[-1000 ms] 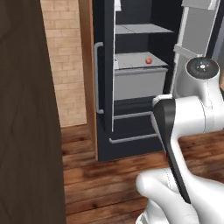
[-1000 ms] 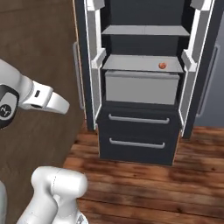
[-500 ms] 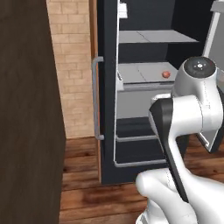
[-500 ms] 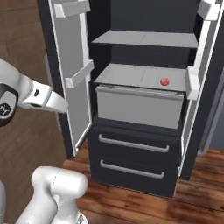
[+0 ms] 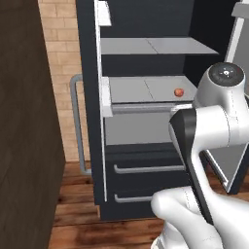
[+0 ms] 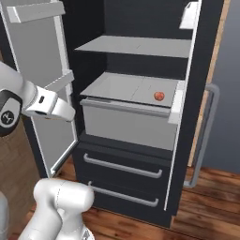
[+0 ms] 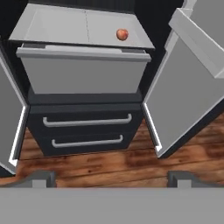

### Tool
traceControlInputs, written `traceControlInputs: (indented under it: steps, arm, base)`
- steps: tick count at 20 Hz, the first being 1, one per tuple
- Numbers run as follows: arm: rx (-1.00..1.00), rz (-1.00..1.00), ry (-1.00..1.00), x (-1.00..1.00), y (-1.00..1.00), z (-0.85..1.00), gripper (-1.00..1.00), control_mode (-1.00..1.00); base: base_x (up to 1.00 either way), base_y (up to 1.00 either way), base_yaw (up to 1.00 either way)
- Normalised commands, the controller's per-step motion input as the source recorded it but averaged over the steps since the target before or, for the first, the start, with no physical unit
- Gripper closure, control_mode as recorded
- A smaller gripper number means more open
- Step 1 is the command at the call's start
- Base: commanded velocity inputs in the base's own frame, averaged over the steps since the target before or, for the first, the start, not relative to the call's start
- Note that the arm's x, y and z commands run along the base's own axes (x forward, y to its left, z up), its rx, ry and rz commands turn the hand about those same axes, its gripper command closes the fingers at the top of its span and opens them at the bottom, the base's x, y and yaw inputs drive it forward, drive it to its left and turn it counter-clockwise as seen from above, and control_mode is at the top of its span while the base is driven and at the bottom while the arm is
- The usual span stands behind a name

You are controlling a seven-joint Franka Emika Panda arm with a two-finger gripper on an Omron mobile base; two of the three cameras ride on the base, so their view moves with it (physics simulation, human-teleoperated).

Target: Open the fridge, remove the peach, lime, and chicken drumstick, and place them on any counter.

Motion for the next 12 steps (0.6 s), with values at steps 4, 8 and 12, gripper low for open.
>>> traceControlInputs:
  steps: [4,8,12]
  arm:
    - [0.0,0.0,0.0,0.0,0.0,0.0,-1.0,1.0]
    - [0.0,0.0,0.0,0.0,0.0,0.0,-1.0,1.0]
    - [0.0,0.0,0.0,0.0,0.0,0.0,-1.0,1.0]
  base:
    - [0.23,-0.4,0.04]
    - [0.18,-0.48,0.0]
    - [0.62,-0.1,0.0]
